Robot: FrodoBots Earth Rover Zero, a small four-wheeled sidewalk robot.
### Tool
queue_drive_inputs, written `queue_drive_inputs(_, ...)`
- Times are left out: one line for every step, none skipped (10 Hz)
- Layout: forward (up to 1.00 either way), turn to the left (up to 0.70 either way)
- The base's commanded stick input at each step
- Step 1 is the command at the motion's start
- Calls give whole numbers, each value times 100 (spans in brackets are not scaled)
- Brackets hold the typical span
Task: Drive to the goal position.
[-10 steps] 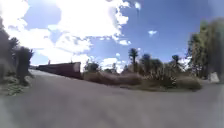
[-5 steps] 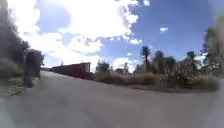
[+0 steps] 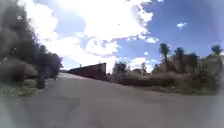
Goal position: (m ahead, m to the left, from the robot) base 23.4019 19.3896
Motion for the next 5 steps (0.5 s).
queue_drive_inputs(85,0)
queue_drive_inputs(85,0)
queue_drive_inputs(85,0)
queue_drive_inputs(85,0)
queue_drive_inputs(85,0)
